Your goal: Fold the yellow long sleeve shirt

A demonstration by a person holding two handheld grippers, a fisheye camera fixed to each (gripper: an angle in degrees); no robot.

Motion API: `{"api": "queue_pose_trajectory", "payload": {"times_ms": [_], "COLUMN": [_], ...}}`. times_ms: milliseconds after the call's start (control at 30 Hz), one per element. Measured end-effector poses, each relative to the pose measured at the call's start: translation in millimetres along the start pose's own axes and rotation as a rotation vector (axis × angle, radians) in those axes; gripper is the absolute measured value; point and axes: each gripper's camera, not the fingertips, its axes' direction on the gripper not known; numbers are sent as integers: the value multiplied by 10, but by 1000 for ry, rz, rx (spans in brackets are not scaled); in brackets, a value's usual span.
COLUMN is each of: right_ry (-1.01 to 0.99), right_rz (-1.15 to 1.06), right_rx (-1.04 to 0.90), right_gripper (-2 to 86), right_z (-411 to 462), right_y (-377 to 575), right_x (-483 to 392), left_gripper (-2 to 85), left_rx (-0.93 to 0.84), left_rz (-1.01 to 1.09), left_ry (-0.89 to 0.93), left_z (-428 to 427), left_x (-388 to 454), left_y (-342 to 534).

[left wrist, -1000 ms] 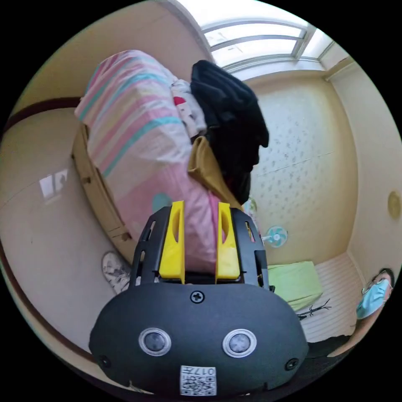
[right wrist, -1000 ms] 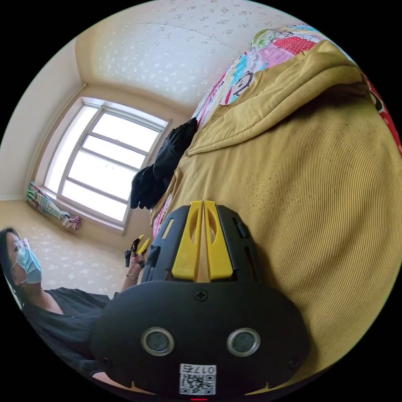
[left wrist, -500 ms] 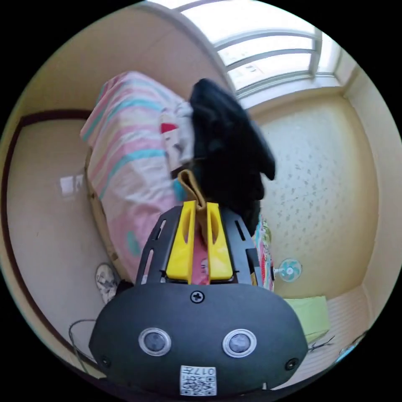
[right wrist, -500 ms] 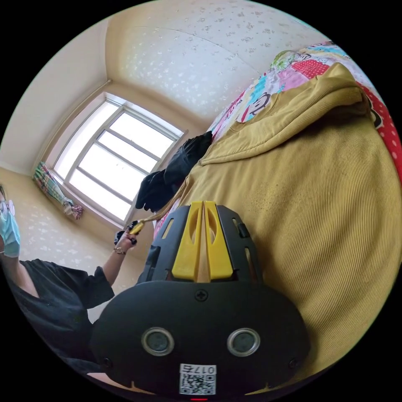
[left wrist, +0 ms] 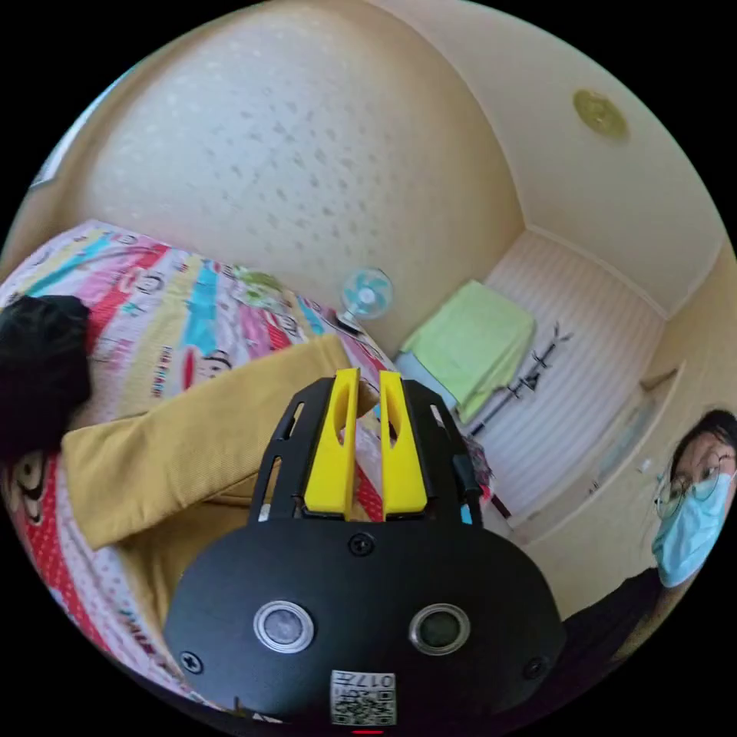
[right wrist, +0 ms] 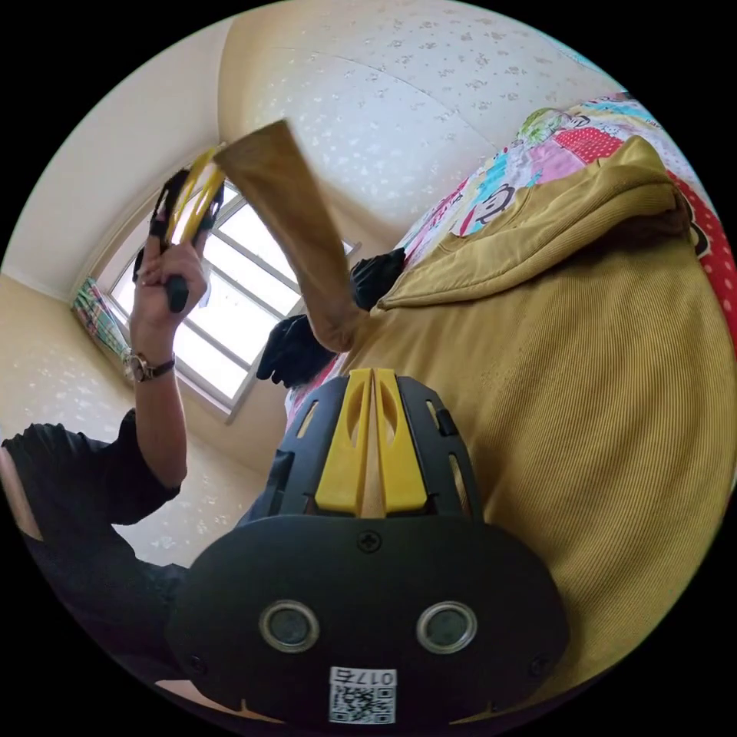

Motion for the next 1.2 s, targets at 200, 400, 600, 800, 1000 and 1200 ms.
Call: {"api": "queue_pose_trajectory", "payload": {"times_ms": [200, 400, 600, 800, 1000, 1200], "right_ry": [-2, 15, 94, 335, 702, 1023], "right_rz": [-8, 5, 36, 41, 20, 112], "right_rx": [-5, -12, 61, -82, -210, -383], "right_gripper": [5, 5, 7, 20, 102, 170], "right_z": [157, 383, 562, 832, 528, 315], "right_y": [-27, -79, -51, -75, 260, 619], "right_x": [42, 58, -38, -504, -1094, -1267], "left_gripper": [78, 88, 113, 117, 135, 137], "left_rx": [-35, -194, -351, -575, -700, -730], "left_rz": [-13, -172, -315, -350, -233, -250], "left_ry": [-190, -516, -565, -515, -553, -439], "left_z": [140, -731, -1168, -1074, -923, -750], "left_x": [-113, -647, -772, -938, -1015, -1159], "left_y": [546, 1358, 2097, 2495, 2529, 2407]}}
